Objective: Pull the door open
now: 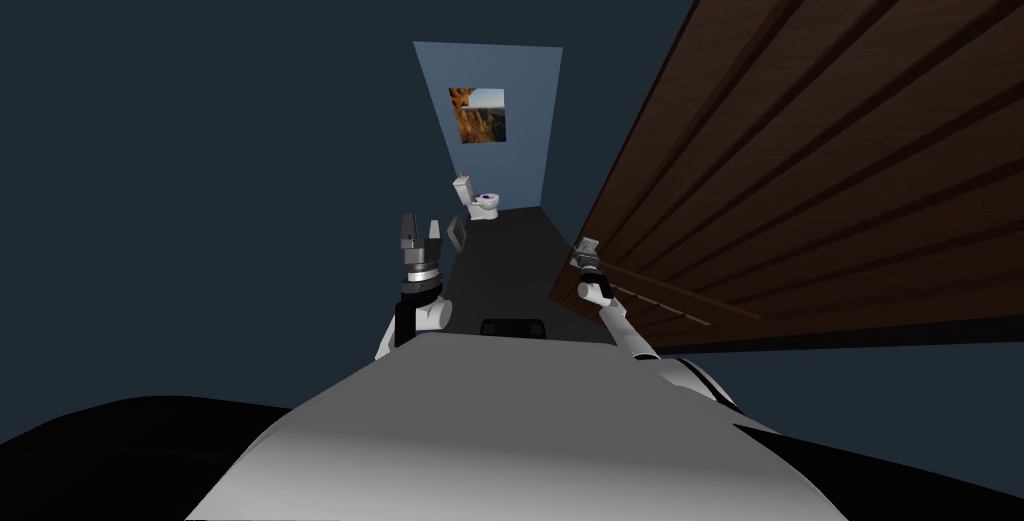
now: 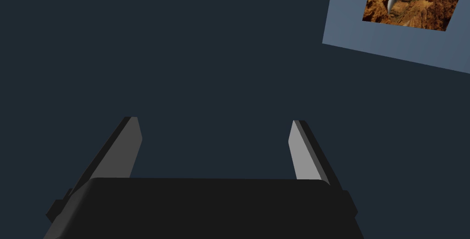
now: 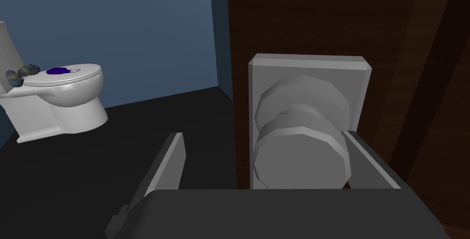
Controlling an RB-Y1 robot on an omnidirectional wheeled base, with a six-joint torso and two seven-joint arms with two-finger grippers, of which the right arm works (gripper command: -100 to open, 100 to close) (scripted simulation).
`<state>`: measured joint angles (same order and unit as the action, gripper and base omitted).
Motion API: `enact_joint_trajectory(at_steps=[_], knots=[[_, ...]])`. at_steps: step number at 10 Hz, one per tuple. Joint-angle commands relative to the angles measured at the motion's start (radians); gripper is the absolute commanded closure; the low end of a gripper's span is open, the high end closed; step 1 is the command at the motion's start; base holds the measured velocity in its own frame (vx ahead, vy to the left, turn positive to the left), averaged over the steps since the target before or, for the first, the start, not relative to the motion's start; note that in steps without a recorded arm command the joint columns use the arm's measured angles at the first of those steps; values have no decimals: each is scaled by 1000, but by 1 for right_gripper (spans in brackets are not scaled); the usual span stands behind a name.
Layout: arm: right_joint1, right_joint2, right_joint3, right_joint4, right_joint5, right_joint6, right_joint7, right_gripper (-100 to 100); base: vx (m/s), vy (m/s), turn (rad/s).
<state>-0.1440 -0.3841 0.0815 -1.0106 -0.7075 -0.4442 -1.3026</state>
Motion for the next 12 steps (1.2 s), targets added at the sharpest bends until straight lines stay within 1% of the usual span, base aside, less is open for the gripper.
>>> enact_joint_trajectory(at_steps=[1,4,8,9,12], knots=[[-13,26,14,-23,-3,7,16,100,-34,-22,88],[-16,29,10,-20,-11,6,26,100,-21,-14,51],[-16,29,10,-20,-11,6,26,100,-4,0,3],[-18,32,6,-17,-18,5,36,100,-17,1,33],[-18,32,6,-17,-18,5,36,100,-13,-17,39]])
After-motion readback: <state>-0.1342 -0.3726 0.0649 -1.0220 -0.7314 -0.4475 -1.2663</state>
